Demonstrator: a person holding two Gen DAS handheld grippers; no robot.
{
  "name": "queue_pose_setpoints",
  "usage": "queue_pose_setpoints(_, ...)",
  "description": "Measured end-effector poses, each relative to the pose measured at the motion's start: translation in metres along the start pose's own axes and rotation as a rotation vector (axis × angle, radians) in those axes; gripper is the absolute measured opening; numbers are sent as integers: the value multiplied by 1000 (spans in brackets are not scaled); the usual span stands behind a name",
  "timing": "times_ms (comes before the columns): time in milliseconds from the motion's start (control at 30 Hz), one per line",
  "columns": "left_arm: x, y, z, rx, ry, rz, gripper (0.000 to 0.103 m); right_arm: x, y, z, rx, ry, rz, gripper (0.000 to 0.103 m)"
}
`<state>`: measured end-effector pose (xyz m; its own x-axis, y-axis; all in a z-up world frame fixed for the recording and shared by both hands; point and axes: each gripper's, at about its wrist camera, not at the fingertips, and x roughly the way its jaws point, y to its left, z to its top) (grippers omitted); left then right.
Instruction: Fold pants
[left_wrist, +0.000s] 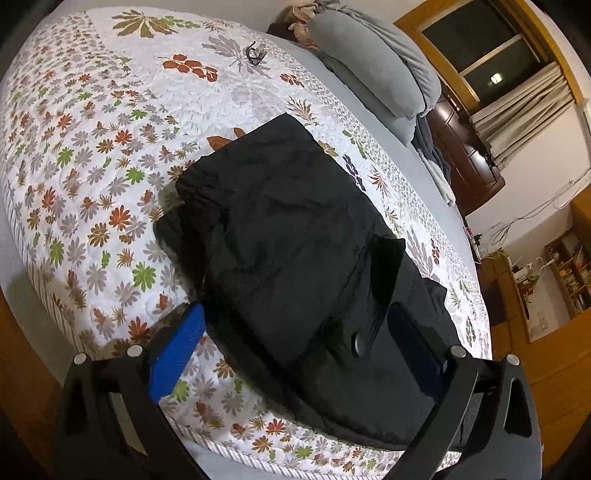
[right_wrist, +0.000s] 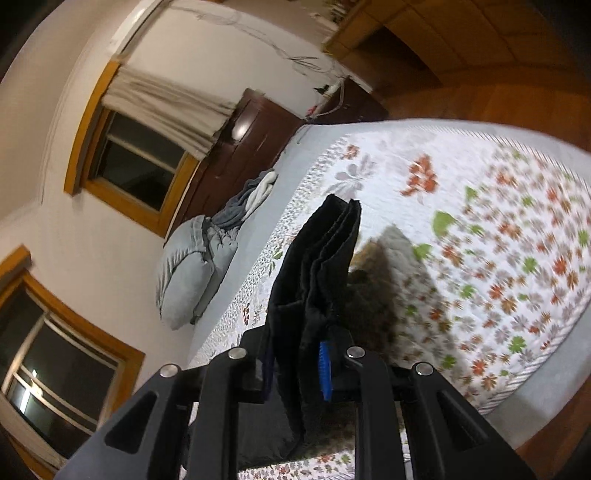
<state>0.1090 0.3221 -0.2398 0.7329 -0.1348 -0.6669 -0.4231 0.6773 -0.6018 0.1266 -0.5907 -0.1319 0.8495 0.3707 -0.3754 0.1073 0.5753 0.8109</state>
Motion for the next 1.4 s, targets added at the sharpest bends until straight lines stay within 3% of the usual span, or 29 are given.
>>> queue_pose_setpoints(700, -8, -2, -11, -17, 3, -24, 98, 18, 145, -21, -348, 50, -42, 19)
queue_pose_setpoints(1000, -9, -2, -13, -25, 8, -40, 98, 44, 217, -57, -524, 102, -52, 19)
queue_pose_setpoints(1400, -8, 1, -15, -39, 18, -60, 98, 87, 277, -110, -670, 178, -49, 19)
